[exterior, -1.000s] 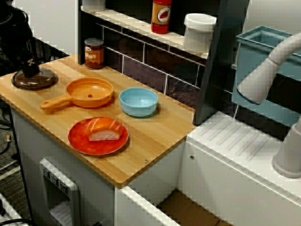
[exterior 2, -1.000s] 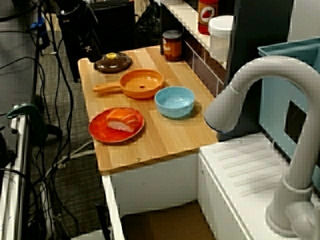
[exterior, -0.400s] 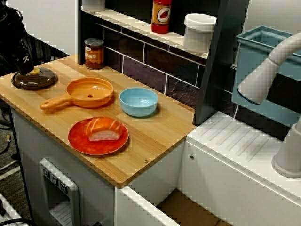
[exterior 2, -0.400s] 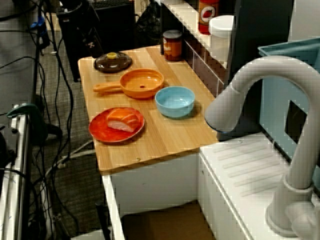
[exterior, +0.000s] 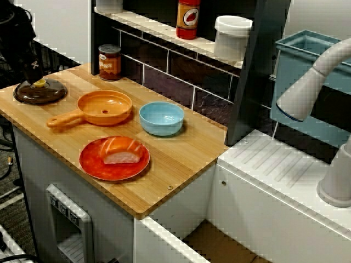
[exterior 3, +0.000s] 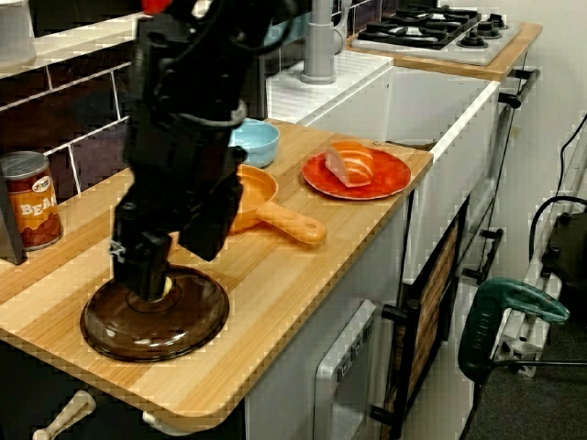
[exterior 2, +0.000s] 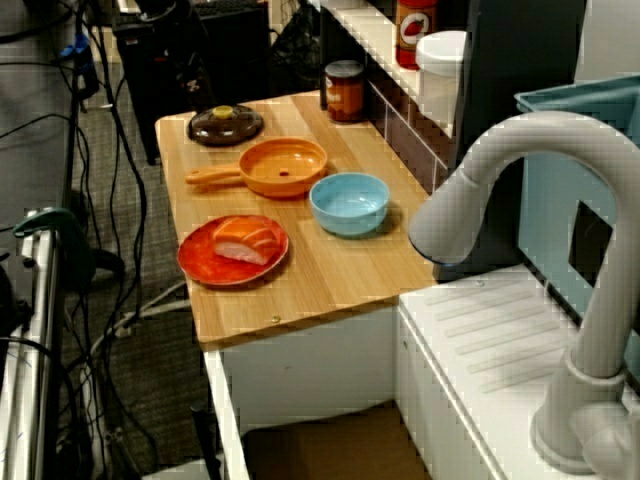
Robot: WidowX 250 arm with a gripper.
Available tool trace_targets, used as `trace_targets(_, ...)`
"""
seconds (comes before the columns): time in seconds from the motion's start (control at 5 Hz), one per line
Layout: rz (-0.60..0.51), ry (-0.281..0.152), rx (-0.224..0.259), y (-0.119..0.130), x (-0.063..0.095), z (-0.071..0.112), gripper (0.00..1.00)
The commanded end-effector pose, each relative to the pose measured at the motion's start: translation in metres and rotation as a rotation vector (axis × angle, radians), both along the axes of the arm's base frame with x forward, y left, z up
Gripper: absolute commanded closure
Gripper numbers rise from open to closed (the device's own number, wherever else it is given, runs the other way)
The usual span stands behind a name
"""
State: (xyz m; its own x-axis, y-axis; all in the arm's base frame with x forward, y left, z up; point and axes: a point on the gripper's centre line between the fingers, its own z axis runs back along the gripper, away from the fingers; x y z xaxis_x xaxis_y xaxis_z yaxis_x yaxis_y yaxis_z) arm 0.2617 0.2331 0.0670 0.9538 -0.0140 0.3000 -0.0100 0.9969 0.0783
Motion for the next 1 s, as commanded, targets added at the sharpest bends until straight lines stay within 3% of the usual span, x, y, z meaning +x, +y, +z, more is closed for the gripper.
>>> trace_targets(0.0, 0.010, -0.023, 0.020, 0.016, 0.005, 0.015, 0.00)
trace_targets(0.8, -0.004, 0.011, 0.018, 0.006, 0.008, -0.001, 0.00)
